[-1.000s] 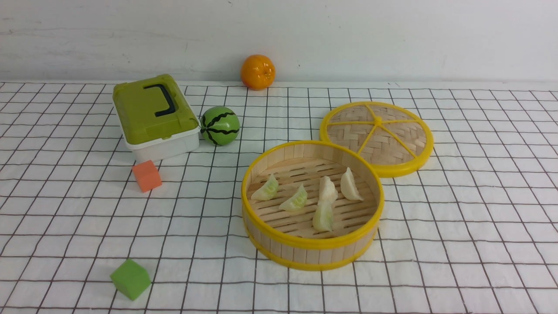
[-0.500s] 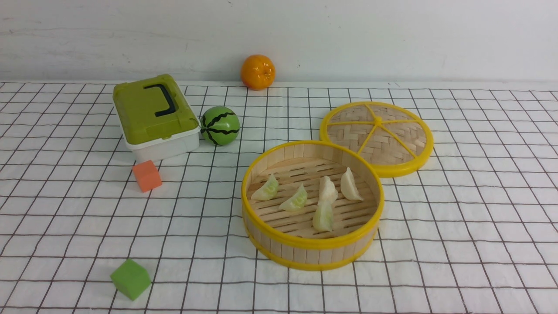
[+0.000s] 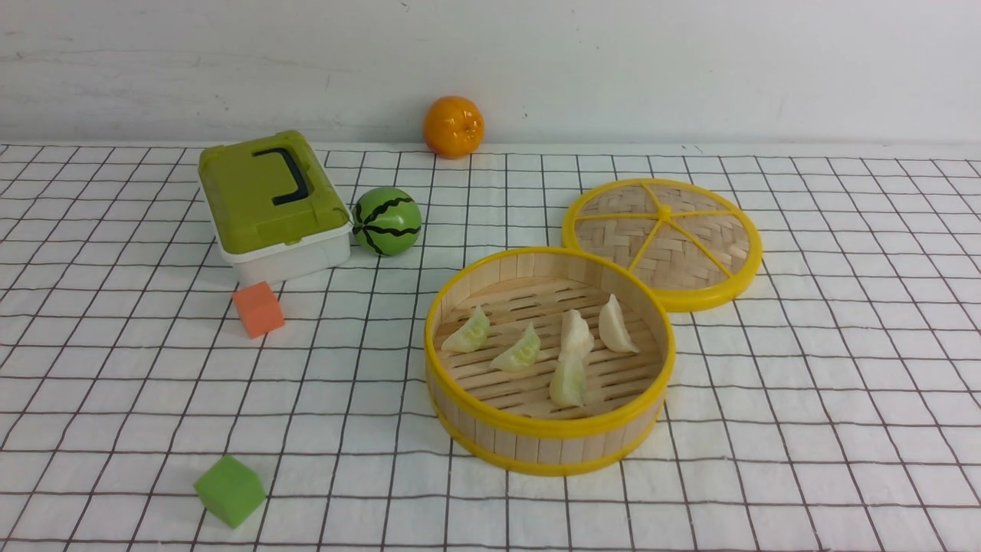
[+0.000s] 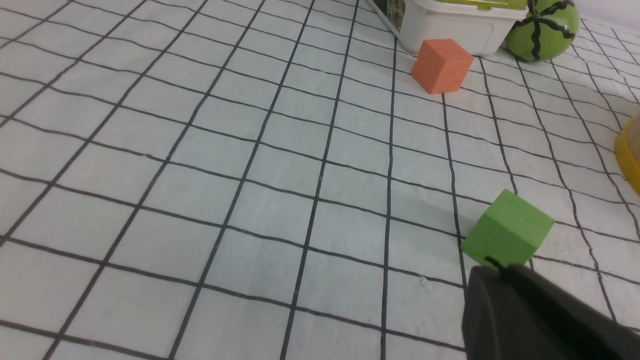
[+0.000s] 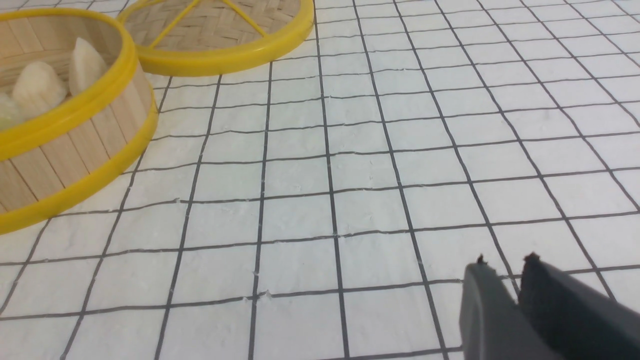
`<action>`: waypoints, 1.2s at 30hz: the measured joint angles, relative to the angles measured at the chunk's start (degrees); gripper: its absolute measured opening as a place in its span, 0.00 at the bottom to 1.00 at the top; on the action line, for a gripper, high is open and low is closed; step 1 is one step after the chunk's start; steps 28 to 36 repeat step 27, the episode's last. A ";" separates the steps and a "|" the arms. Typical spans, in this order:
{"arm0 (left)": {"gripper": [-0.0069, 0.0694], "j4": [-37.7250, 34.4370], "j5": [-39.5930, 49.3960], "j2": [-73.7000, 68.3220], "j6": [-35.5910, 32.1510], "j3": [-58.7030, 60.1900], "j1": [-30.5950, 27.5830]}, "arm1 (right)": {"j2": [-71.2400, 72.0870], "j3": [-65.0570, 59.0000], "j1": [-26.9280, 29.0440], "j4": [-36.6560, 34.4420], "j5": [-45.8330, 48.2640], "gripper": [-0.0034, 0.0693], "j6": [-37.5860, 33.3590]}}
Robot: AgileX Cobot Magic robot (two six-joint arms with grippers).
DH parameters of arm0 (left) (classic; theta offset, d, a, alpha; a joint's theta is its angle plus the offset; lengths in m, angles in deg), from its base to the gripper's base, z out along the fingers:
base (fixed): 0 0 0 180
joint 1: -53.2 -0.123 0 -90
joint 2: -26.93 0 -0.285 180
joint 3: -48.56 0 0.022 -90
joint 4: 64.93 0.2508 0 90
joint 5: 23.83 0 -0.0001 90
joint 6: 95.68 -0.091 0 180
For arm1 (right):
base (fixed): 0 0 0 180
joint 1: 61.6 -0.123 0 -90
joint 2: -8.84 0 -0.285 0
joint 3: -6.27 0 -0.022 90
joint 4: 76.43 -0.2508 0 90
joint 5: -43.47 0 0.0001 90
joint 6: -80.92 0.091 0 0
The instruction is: Put the dumplings into the steamer on the table with the white tablecloth.
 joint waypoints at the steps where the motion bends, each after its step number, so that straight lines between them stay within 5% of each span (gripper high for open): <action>1: 0.08 0.00 0.00 0.00 0.00 0.00 0.00 | 0.00 0.00 0.00 0.00 0.00 0.20 0.00; 36: 0.10 0.00 0.00 0.00 0.00 0.00 0.00 | 0.00 0.00 0.00 0.00 0.00 0.22 0.00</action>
